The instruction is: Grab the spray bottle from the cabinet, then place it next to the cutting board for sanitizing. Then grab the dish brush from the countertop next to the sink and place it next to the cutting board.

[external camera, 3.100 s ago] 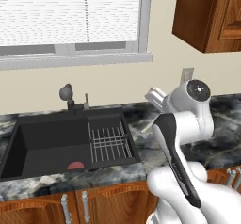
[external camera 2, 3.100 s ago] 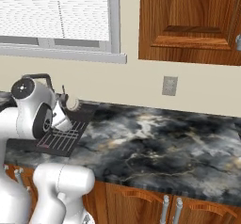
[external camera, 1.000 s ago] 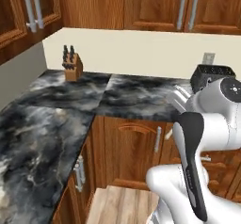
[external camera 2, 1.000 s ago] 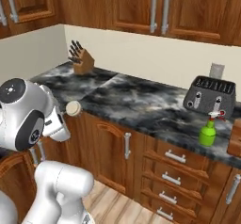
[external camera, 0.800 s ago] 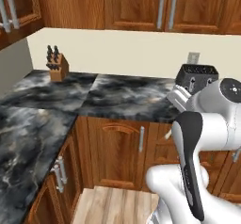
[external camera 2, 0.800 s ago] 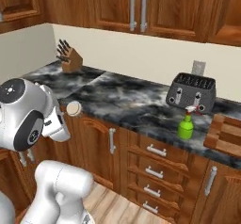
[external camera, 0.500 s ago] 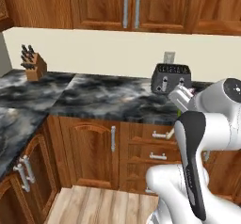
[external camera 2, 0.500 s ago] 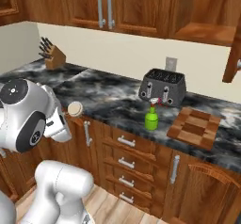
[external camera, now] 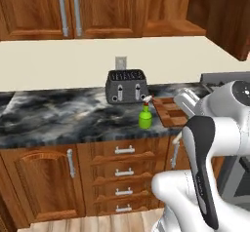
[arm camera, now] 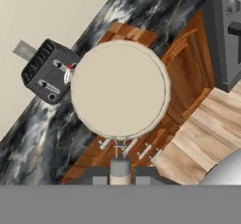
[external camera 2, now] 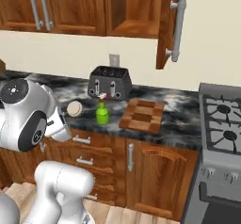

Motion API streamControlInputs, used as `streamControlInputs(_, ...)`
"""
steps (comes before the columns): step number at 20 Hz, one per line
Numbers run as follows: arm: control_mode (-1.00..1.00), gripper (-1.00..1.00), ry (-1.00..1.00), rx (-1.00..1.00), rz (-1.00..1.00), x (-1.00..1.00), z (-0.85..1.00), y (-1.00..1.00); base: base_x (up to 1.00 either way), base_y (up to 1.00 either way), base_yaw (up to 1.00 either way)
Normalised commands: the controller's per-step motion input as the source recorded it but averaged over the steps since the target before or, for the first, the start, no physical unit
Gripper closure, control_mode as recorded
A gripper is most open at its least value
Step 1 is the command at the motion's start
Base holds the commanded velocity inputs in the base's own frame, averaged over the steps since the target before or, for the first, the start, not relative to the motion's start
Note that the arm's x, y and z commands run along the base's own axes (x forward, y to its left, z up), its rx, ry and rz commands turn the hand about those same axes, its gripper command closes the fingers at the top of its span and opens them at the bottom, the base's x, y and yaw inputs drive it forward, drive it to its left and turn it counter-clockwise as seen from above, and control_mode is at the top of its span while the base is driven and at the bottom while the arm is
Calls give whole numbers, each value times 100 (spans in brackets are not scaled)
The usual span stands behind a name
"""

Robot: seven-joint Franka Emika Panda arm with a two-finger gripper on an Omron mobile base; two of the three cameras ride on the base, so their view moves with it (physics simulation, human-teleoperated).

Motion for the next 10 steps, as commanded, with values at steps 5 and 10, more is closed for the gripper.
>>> streamControlInputs(5, 100, 100, 0, 0, 0, 0, 0, 0, 64, 5, -54)
streamControlInputs(10, 100, 100, 0, 0, 0, 0, 0, 0, 80, 4, -20)
